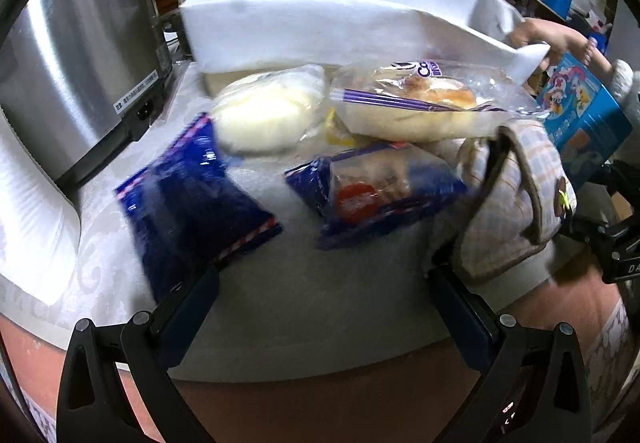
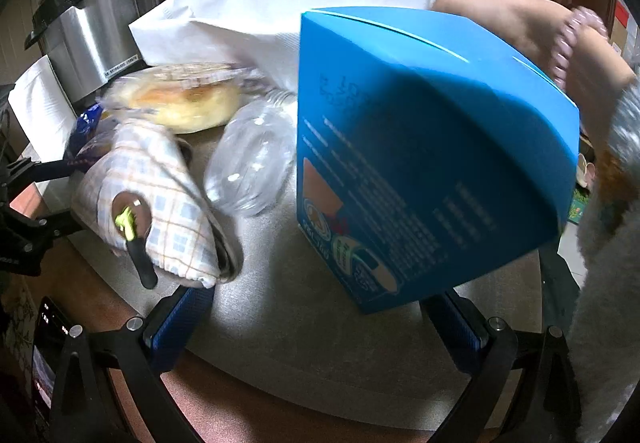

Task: Organize objects

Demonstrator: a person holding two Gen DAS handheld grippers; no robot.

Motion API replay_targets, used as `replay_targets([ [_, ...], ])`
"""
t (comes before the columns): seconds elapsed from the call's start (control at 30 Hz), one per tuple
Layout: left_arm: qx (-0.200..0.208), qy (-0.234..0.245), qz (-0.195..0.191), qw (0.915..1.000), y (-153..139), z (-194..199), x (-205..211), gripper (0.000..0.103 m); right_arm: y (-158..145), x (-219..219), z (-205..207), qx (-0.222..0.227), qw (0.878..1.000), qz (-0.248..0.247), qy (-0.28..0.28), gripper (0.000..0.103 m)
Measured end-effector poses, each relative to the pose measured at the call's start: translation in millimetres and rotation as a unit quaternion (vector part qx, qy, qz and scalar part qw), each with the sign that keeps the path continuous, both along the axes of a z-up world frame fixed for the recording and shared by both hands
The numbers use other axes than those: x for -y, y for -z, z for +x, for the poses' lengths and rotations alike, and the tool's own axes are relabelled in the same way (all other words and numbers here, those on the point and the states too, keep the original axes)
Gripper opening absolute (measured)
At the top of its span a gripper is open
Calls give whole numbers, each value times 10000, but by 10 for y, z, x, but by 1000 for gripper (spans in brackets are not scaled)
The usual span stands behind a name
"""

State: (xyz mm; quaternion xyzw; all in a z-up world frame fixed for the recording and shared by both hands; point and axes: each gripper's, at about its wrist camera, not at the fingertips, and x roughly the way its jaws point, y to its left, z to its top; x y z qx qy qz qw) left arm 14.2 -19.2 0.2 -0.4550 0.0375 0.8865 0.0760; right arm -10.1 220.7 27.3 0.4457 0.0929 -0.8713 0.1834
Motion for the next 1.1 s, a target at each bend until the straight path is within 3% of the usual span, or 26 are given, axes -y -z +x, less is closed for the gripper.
replay_targets([
  [0.2, 12, -79, 0, 10000, 6, -111, -31, 103, -7, 60, 13, -3, 9998, 0, -222, 103],
  [1.1, 13, -86, 8, 10000, 6, -123, -30, 103, -15, 44, 4, 0, 9997, -5, -224, 103],
])
